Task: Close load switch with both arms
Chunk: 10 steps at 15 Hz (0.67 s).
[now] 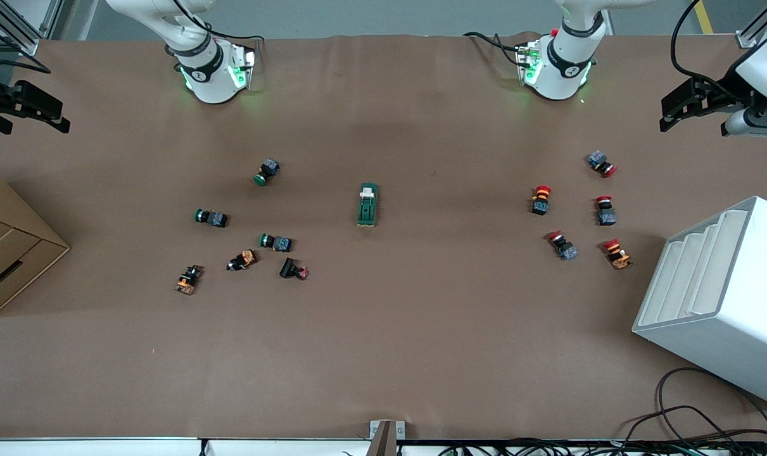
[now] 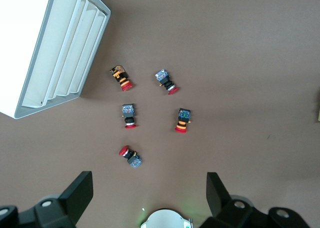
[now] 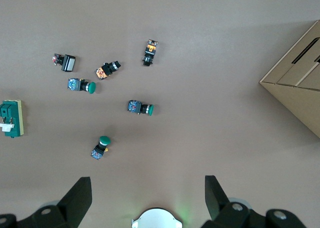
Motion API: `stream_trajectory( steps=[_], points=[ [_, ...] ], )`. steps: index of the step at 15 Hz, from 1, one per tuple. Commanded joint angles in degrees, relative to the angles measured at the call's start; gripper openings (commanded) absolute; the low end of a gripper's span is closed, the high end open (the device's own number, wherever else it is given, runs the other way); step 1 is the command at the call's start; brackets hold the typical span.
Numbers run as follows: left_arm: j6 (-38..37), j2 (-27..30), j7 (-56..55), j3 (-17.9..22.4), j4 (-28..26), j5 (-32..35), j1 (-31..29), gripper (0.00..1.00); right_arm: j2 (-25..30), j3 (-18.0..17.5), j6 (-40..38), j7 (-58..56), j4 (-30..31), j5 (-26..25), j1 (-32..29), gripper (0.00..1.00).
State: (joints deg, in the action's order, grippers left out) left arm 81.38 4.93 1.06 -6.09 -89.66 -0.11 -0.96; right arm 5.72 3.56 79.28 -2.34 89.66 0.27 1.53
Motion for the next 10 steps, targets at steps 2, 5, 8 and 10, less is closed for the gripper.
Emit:
stream_trajectory(
  steps=[2,5,8,10],
  points=[
    [-2.1,-0.1,1.05,0.03,1.15,0.64,-0.09,1.0,0.26,0.22,-0.18,0.58,0.34,0.6,0.23,1.0],
    [-3.5,-0.62,0.96,0.2,3.34,0.64,-0.18,1.0,0.26,0.13,0.44,-0.12,0.34,0.6,0.32,1.0],
    [-3.69,-0.8,1.31,0.03,3.17,-0.24,0.08,1.0,0.26,0.13,0.61,-2.22,0.25,0.69,0.23,1.0],
    [-3.6,-0.8,0.35,-1.28,3.09,-0.24,1.13,1.0,0.26,0.13,0.53,-2.58,0.25,0.69,0.23,1.0]
  ],
)
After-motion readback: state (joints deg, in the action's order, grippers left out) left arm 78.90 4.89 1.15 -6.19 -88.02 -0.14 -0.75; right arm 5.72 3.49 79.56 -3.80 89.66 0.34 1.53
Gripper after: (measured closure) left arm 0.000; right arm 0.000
